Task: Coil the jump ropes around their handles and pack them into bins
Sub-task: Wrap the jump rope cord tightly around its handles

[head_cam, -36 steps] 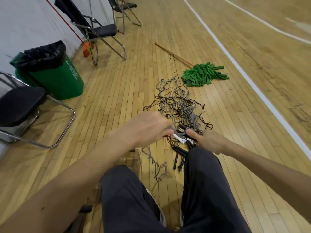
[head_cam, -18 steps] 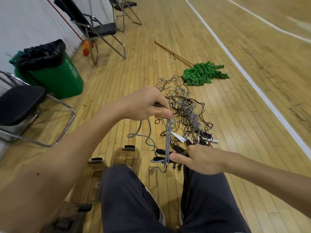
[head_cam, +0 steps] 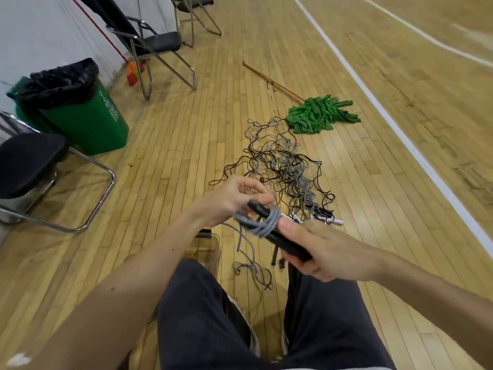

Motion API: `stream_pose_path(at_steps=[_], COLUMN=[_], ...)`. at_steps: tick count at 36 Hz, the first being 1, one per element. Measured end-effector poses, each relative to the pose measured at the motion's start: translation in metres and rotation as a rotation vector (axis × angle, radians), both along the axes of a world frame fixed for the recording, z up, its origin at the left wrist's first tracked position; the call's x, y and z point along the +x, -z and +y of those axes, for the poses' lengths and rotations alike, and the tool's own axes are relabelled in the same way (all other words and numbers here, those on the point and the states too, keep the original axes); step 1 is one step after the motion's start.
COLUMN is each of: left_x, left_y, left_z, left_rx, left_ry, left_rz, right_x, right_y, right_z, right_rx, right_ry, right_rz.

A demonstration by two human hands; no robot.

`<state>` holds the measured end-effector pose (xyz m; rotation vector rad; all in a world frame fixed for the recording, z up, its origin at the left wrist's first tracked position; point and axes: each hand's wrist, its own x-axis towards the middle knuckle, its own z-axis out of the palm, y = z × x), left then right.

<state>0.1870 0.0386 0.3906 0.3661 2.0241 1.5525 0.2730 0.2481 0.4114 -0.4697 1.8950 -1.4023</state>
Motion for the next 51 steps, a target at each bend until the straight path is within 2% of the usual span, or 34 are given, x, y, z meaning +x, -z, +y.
stream_pose_path(at_steps=[5,8,11,16,21,28,35,40,46,51], left_x=[0.012,0.018,0.023,0.035,0.045,0.058,0.067,0.066,0.068,0.063], left_y=[0.03,0.04,0.047,0.05,0.052,0.058,0.064,0.054,0.033,0.015], left_z=[0.0,0.0,-0.003,-0.003,-0.013,-0.032,-0.038,-0.038,-0.026,-0.021], left_rx=[0.03,0.094,0.049,-0.055,-0.135,-0.226,-0.551,-0.7,-0.964,-1.05], left_ry=[-0.17,-0.113,-0.14,-0.057,-0.025,-0.06,-0.017,0.021,0.15,0.229], left_rz=[-0.103,-0.09,-0.073,0.022,0.054,0.072,0.221,0.312,0.559,0.673], right_x=[-0.004,-0.008,-0.013,-0.02,-0.023,-0.032,-0.045,-0.051,-0.053,-0.05], right_y=[0.009,0.018,0.03,0.052,0.068,0.089,0.124,0.145,0.151,0.145], right_z=[0.003,0.003,0.004,0.002,0.0,-0.001,-0.001,0.0,-0.005,-0.011], right_rx=[-0.142,-0.275,-0.408,-0.506,-0.305,-0.209,-0.054,0.082,0.161,0.218], right_ry=[0.129,0.229,0.348,0.42,0.532,0.659,0.805,0.789,0.737,0.647], right_rz=[-0.163,-0.319,-0.429,-0.443,-0.315,-0.303,-0.324,-0.295,-0.299,-0.335])
